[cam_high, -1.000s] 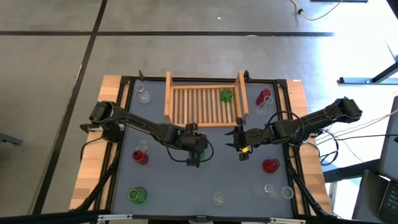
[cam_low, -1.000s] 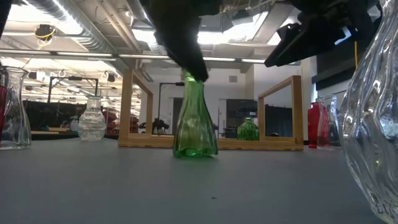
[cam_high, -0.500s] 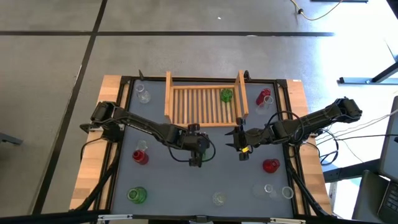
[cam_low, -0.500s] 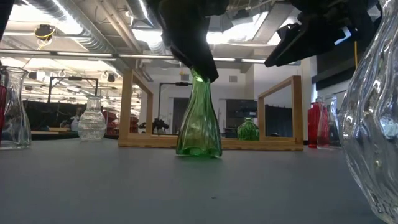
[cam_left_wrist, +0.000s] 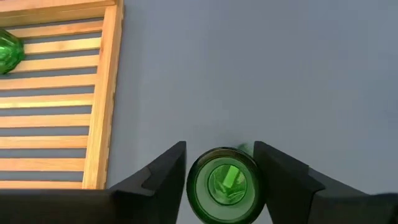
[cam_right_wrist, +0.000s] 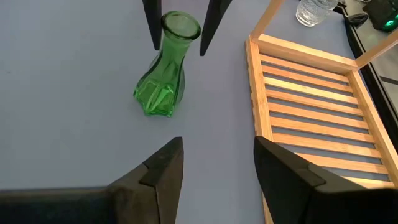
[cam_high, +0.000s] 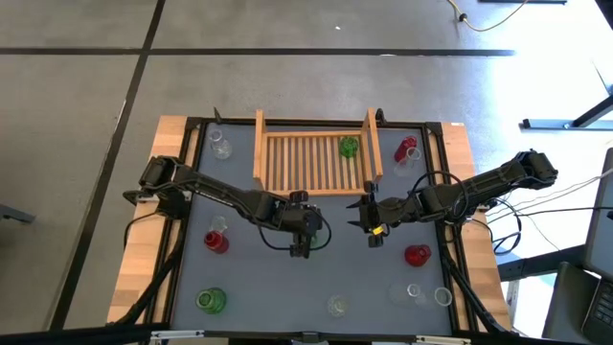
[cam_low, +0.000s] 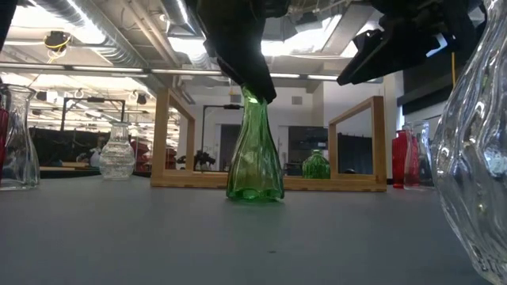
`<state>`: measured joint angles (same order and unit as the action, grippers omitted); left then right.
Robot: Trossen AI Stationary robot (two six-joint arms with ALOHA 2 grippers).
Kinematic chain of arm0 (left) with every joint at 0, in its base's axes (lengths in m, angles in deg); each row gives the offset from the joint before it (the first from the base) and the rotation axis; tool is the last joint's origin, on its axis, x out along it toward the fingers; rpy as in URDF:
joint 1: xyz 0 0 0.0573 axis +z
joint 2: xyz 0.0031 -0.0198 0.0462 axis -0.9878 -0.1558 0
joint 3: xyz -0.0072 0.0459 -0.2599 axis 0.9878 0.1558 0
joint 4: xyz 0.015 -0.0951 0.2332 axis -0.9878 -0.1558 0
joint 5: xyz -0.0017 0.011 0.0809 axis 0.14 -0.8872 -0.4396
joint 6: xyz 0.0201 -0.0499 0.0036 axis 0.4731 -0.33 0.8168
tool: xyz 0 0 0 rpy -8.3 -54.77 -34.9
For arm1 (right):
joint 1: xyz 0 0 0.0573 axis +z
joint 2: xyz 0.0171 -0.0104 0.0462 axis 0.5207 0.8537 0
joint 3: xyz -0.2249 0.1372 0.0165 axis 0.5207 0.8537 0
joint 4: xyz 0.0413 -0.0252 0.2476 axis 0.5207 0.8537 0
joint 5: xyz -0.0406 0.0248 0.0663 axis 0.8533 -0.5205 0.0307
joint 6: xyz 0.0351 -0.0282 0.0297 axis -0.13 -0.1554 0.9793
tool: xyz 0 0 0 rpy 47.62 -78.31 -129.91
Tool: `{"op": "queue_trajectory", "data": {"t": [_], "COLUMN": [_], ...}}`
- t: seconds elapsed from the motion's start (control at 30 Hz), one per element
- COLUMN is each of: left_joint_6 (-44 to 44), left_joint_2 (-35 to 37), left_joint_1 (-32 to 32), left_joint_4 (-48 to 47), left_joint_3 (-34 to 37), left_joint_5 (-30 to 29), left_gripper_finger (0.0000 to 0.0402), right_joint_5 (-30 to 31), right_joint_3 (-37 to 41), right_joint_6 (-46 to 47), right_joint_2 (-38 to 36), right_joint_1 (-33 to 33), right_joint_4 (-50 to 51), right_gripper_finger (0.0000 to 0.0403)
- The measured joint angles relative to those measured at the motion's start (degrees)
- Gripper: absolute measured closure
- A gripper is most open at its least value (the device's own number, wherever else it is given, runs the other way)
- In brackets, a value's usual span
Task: Sort vases onto shelf
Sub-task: Put the green vase on the shelf aligned with the other green vase
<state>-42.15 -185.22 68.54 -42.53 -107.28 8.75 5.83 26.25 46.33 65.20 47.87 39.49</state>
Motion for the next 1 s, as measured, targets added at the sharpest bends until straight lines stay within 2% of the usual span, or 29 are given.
{"op": "queue_trajectory", "data": {"t": [0.2,0.37,0.5,0.73,0.87,1.0], "left_joint_6": [0.0,0.4,1.7,-1.5,-5.1,-6.4], "left_joint_2": [0.0,0.5,3.2,14.1,21.6,28.5], "left_joint_1": [0.0,-0.5,-2.1,-6.6,-8.2,-9.8], "left_joint_4": [-1.3,-6.3,-8.0,-7.0,-3.0,1.5], "left_joint_3": [-0.7,-4.5,-4.3,3.8,11.1,17.7], "left_joint_5": [0.9,-0.1,-1.7,-13.9,-16.5,-16.7], "left_gripper_finger": [0.0175,0.0171,0.0172,0.0172,0.0172,0.0172], "right_joint_5": [0.0,0.0,0.0,-0.1,-0.5,-0.5], "right_joint_3": [0.0,0.0,0.0,0.0,0.0,0.0], "right_joint_6": [0.0,0.0,0.0,0.0,-0.2,-0.2], "right_joint_2": [0.0,0.0,0.0,1.2,1.7,1.7], "right_joint_1": [0.0,0.0,0.0,0.0,0.0,0.0], "right_joint_4": [-0.3,-1.3,-1.3,-1.9,-2.9,-4.5], "right_gripper_finger": [0.0221,0.0221,0.0221,0.0221,0.0221,0.0221]}}
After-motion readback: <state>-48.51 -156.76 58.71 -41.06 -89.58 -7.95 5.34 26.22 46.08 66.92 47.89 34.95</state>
